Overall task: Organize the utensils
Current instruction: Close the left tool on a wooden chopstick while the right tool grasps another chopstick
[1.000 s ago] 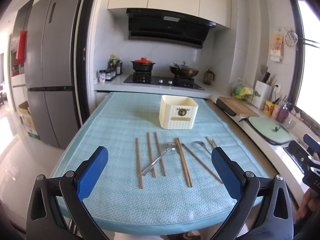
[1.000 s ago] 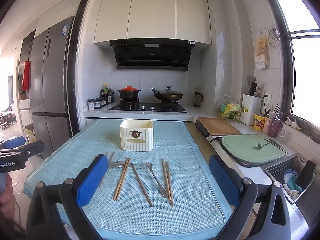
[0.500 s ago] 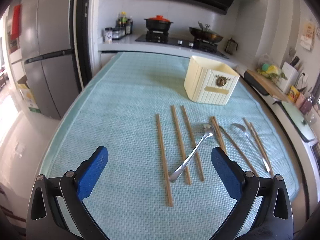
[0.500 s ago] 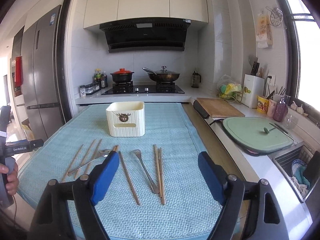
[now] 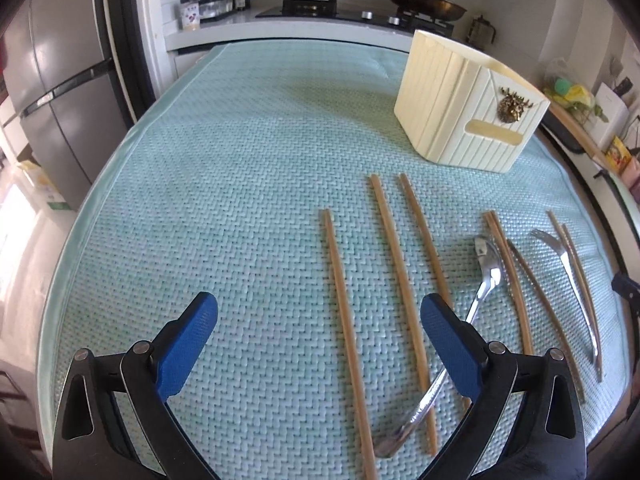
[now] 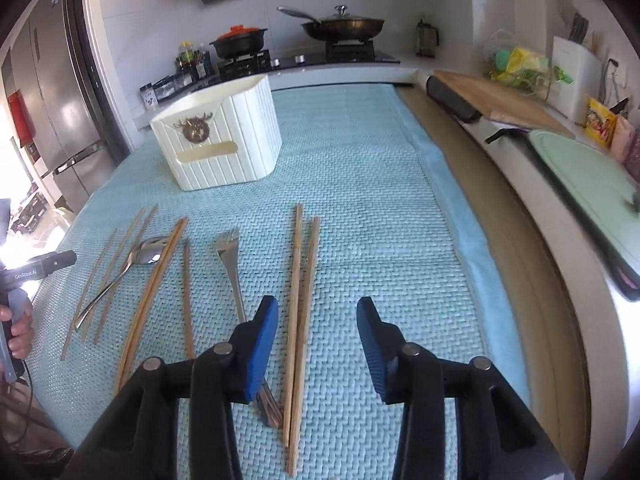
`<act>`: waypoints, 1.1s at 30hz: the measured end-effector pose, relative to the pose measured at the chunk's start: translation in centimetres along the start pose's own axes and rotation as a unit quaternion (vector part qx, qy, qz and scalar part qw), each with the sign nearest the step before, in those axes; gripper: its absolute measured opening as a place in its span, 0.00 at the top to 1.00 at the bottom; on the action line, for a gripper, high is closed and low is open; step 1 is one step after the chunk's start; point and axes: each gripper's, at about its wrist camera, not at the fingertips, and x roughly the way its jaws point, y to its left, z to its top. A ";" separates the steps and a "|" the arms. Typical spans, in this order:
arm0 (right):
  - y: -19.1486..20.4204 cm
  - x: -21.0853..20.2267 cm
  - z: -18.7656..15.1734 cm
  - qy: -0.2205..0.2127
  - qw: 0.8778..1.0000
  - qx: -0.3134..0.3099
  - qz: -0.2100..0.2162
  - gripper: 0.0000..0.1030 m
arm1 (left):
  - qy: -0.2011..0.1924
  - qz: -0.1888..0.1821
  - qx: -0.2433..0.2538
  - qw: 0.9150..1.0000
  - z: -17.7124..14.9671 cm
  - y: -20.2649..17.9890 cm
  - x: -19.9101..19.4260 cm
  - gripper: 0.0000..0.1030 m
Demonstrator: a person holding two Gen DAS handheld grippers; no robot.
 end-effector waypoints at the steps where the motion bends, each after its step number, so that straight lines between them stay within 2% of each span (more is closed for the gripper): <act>1: -0.1 0.9 0.4 0.010 1.000 -0.002 0.000 0.69 | 0.006 0.002 0.002 1.000 0.1 0.0 0.5 0.04; 4: -0.1 3.2 1.3 0.032 0.999 -0.011 0.005 0.74 | 0.023 0.011 0.010 1.000 0.3 -0.1 1.8 0.10; 9: -0.2 6.4 2.4 0.075 0.997 -0.021 0.016 0.79 | 0.039 0.026 0.025 0.999 0.5 -0.1 3.1 0.13; 13: 0.0 7.2 3.3 0.089 0.996 -0.028 0.009 0.90 | 0.047 0.023 0.031 0.998 1.1 0.0 3.9 0.16; 22: -0.5 8.9 5.6 0.141 0.990 -0.023 0.013 0.93 | 0.074 0.006 0.051 0.996 3.8 -0.4 5.7 0.22; 24: -1.3 10.0 6.6 0.156 0.987 -0.018 0.023 0.93 | 0.078 0.006 0.053 0.996 4.0 -0.9 5.8 0.28; 26: -1.5 10.3 6.9 0.165 0.986 -0.016 0.030 0.93 | 0.083 0.005 0.053 0.995 4.3 -1.1 5.9 0.41; 29: -1.5 10.1 7.0 0.171 0.984 -0.042 0.020 0.93 | 0.085 0.002 0.056 0.995 3.7 -1.8 5.3 0.57; 33: -0.2 10.3 6.8 0.168 0.983 -0.069 -0.001 0.93 | 0.080 0.000 0.067 0.995 2.8 -2.8 4.7 0.74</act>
